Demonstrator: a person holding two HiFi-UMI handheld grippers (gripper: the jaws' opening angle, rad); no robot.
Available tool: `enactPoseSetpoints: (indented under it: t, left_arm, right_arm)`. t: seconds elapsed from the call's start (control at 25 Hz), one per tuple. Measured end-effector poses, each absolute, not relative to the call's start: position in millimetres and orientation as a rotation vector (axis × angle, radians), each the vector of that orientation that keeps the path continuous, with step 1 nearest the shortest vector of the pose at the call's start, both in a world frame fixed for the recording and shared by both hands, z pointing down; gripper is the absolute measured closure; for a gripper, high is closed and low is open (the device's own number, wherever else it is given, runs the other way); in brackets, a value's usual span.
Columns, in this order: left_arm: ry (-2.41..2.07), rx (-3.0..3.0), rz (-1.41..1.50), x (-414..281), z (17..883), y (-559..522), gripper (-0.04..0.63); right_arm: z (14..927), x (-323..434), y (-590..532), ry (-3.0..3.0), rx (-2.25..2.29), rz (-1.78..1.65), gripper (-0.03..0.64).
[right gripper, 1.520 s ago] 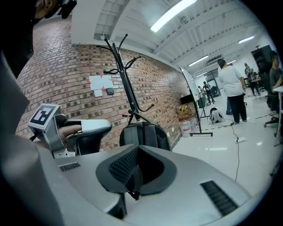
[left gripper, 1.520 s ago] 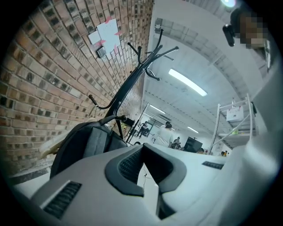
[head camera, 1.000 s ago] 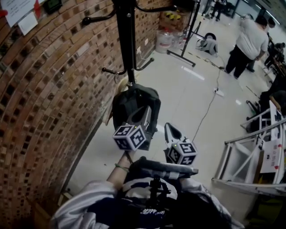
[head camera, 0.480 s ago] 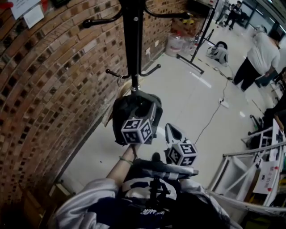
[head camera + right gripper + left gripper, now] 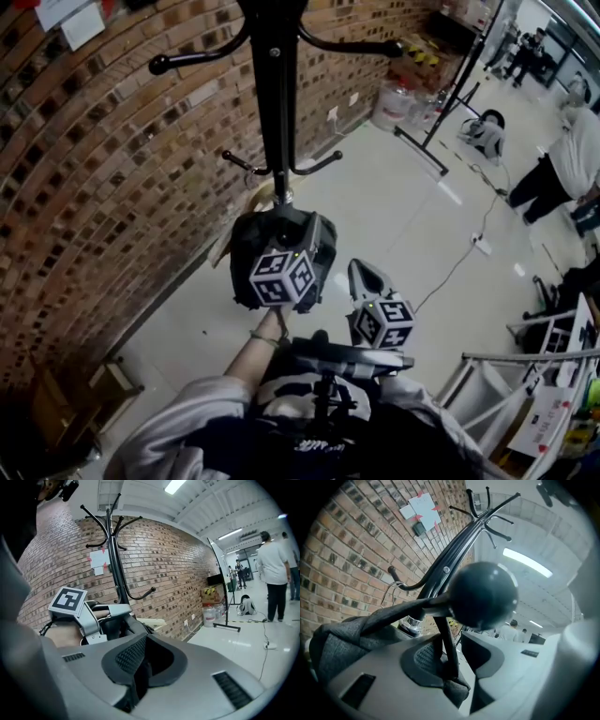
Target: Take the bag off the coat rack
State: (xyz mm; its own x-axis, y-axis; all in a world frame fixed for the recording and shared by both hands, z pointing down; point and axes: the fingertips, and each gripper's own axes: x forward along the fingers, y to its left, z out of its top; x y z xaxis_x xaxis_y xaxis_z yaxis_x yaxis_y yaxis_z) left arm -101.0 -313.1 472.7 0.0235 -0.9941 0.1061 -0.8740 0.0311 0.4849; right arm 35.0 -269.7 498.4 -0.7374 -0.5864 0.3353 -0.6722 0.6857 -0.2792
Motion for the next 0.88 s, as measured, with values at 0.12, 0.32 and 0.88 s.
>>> enactPoseSetpoints:
  t: [0.12,0.32,0.88]
  left_arm:
    - [-1.940,1.873,-0.424,-103,475,-312,0.511]
    - [-1.952,1.878,-0.467,-103,474,-313,0.526]
    - [-1.737,1.835,-0.689,-86,436,-290,0.555]
  right_arm:
    - [501,32,-280,-2.693,0.948,0.571,0.606]
    - [503,24,-294,-2.707,0.846,0.559,0.606]
    - [511,19,-318,-2.738,0.709,0.592,0.606]
